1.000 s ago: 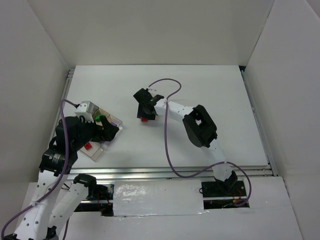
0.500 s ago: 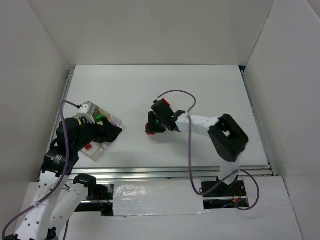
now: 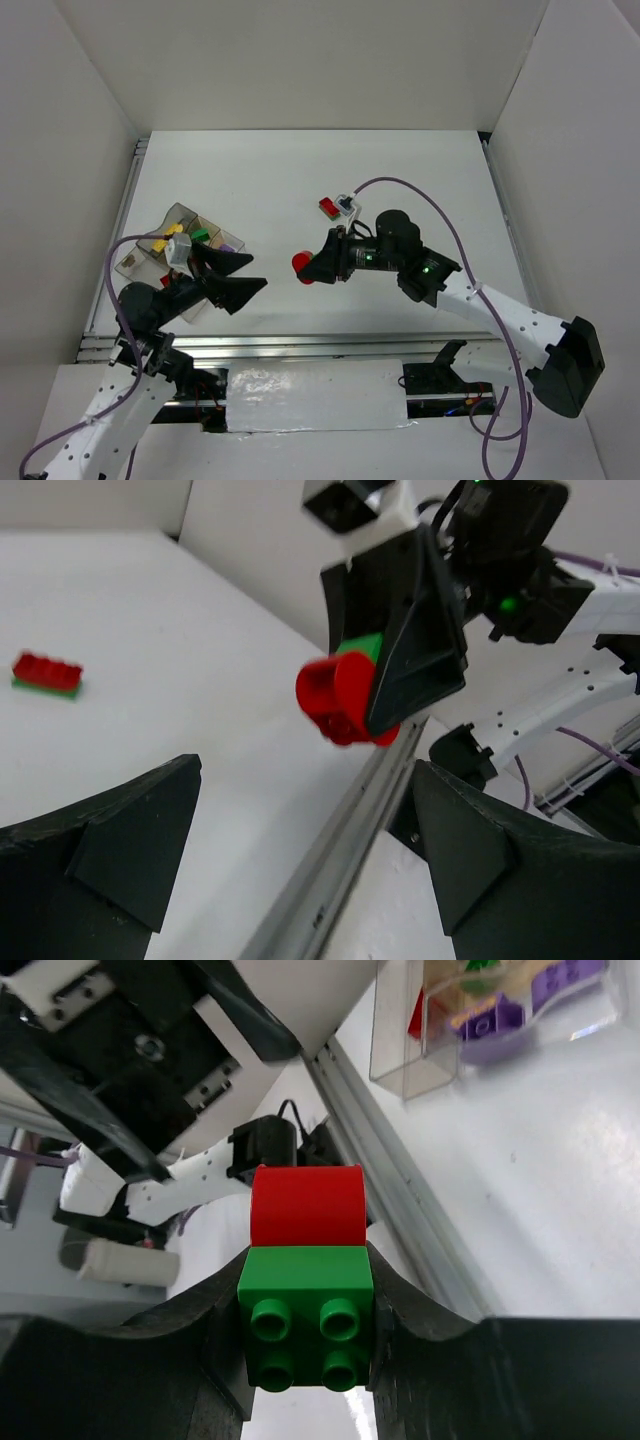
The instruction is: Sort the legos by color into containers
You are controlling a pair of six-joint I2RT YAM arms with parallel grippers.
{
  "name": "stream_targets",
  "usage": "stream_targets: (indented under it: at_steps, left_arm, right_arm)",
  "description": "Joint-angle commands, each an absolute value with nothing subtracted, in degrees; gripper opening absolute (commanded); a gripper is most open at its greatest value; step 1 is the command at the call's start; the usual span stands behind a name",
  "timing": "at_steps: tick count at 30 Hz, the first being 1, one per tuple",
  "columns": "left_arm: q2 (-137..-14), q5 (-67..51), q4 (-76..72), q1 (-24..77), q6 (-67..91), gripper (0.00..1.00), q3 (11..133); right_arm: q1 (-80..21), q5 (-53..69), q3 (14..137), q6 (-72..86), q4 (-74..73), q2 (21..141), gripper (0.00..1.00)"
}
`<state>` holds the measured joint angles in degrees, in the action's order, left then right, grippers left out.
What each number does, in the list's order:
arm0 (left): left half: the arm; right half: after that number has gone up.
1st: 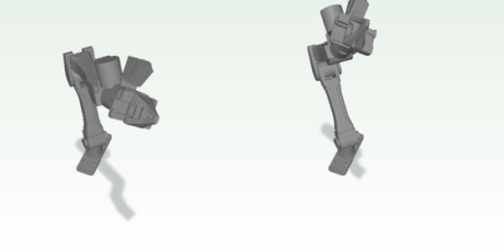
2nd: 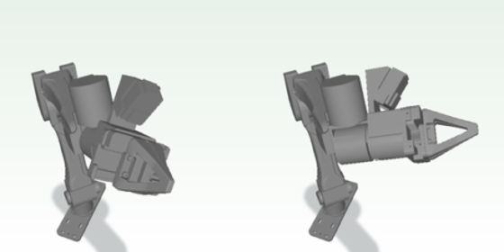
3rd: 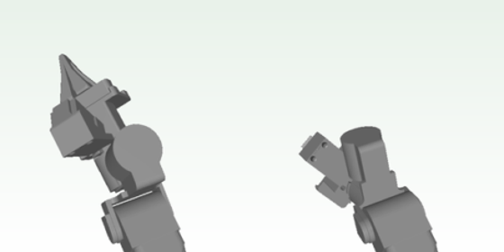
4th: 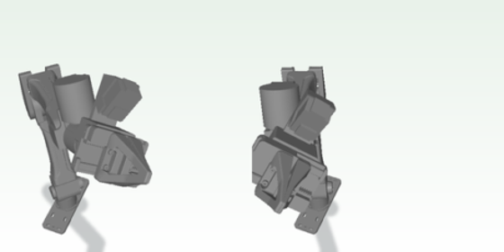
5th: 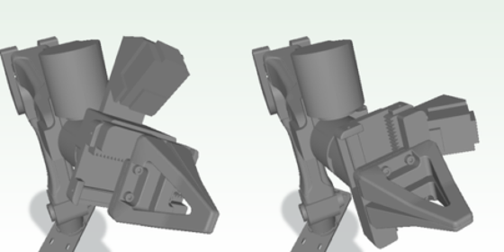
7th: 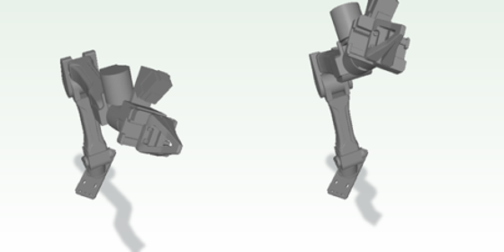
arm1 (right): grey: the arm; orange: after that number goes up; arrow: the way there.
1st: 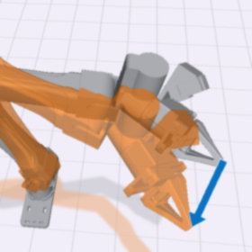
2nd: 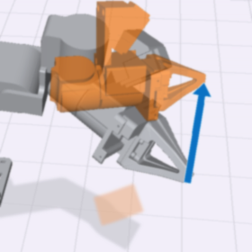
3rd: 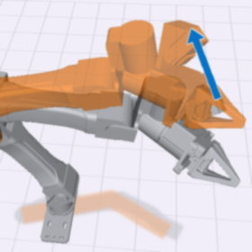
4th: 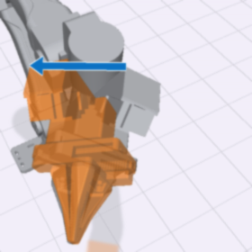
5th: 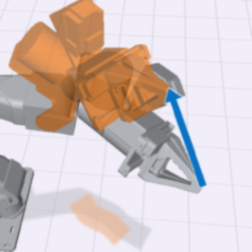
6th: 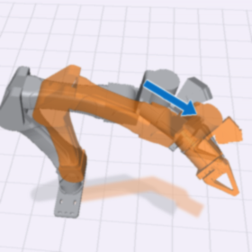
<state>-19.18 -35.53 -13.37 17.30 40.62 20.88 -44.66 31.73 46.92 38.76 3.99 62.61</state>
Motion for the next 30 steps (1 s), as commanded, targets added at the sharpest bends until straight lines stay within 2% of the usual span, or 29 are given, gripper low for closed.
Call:
stream_targets:
  at_steps: [1,4,8,11,16,20,26,30]
  left_arm:
    - [-21.4,-31.8,-27.5,18.7,36.0,0.99,22.0]
    - [-28.8,-31.0,-37.3,20.7,38.6,1.00,22.8]
    - [-42.0,-34.8,-50.5,24.2,52.1,1.00,24.4]
    - [-47.3,-34.1,-52.9,27.8,55.8,0.99,25.2]
    - [-47.4,-34.6,-54.7,33.2,56.8,0.99,26.7]
    - [-46.8,-36.3,-58.4,33.8,59.0,0.99,26.7]
    - [-48.4,-35.8,-53.3,35.3,57.3,0.99,27.9]
    - [-49.8,-36.4,-55.3,35.8,57.7,0.99,27.7]
  right_arm:
    - [-44.2,35.1,48.5,46.6,-2.5,61.1,0.00]
    - [-44.7,37.4,47.9,46.1,-0.6,56.9,0.00]
    - [-45.0,34.2,45.5,36.4,-0.7,50.6,0.00]
    - [-45.4,32.2,43.5,34.0,-0.5,47.5,0.00]
    - [-45.5,30.9,43.6,32.8,-1.4,46.9,0.00]
    - [-45.4,32.3,43.9,32.3,-0.3,46.8,0.00]
    - [-45.4,37.4,42.9,33.7,6.0,47.2,0.00]
    - [-45.6,38.9,42.7,34.7,8.5,49.2,0.00]
